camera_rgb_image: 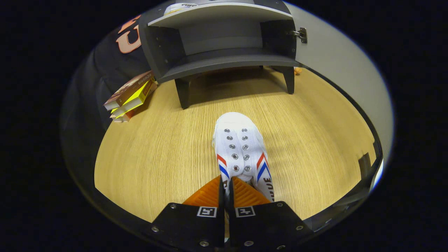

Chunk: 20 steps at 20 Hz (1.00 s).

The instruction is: Open the shoe cabinet door, grab the shoes and put them into the shoe cabinet, then close the shoe cabinet door.

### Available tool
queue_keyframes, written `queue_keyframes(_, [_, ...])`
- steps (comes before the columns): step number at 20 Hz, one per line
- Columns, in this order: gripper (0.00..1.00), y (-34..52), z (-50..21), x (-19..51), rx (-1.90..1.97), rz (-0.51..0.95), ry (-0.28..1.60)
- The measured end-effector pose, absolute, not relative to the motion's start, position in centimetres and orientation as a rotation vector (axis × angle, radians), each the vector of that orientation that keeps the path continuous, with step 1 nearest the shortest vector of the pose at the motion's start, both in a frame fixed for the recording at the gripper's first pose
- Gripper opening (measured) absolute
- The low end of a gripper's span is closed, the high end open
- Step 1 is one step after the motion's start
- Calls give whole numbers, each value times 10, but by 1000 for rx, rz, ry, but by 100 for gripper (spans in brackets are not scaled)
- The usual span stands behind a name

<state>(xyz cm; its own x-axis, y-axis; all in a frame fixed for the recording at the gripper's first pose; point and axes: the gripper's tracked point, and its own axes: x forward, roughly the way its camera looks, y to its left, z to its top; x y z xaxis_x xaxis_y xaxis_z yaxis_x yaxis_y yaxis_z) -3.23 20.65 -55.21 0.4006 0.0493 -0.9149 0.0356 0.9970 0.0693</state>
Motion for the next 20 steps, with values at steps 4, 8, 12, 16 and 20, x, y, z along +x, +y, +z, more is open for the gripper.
queue_keyframes(4, [5, 200, -523, -14, 83, 1, 1133])
queue_keyframes(8, [5, 194, -497, 0, 92, 5, 1094])
queue_keyframes(12, [2, 197, -462, 16, 131, 42, 1020])
queue_keyframes(16, [1, 199, -423, 36, 131, 53, 942])
queue_keyframes(20, [0, 194, -370, 60, 105, 70, 842])
